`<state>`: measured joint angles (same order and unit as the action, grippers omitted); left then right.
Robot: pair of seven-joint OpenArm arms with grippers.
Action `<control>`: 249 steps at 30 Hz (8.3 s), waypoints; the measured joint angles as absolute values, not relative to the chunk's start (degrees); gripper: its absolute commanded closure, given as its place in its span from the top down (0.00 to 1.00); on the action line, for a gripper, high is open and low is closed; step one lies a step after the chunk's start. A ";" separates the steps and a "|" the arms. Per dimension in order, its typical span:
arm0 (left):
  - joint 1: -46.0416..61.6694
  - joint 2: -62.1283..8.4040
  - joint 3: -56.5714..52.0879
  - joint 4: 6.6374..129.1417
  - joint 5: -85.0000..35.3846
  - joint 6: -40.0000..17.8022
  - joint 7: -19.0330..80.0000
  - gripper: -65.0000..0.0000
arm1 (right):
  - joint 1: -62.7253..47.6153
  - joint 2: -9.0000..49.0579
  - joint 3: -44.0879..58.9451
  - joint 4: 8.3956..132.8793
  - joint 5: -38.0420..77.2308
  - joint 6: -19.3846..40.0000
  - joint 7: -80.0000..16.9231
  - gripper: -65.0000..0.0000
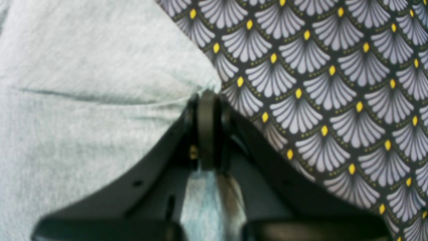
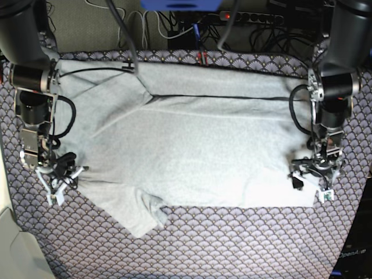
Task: Fold the T-shirt properly
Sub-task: 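Grasp the grey shirt's sides with both grippers and lift them toward the collar, then fold the shirt's hem half over onto the collar half with both grippers, then release the folded edge and reposition both grippers at the shirt's ends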
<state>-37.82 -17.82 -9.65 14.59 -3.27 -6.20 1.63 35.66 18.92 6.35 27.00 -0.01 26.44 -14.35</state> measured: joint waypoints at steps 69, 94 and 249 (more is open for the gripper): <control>-1.78 -17.15 -20.91 78.87 -6.59 -6.24 34.68 0.01 | -13.28 15.70 15.51 100.33 3.25 33.21 -31.97 0.00; -0.43 -17.30 -25.96 82.11 -6.85 -6.90 41.76 0.01 | -21.96 16.03 20.78 102.85 6.70 37.93 -31.53 0.00; -0.34 -17.89 -26.79 64.42 -20.29 -8.97 32.88 0.07 | -15.35 14.90 22.52 95.70 6.42 40.05 -40.49 0.44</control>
<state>-0.34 -17.89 -26.79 64.42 -20.29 -8.97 32.88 -15.35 14.90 22.52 95.70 6.42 40.05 -40.49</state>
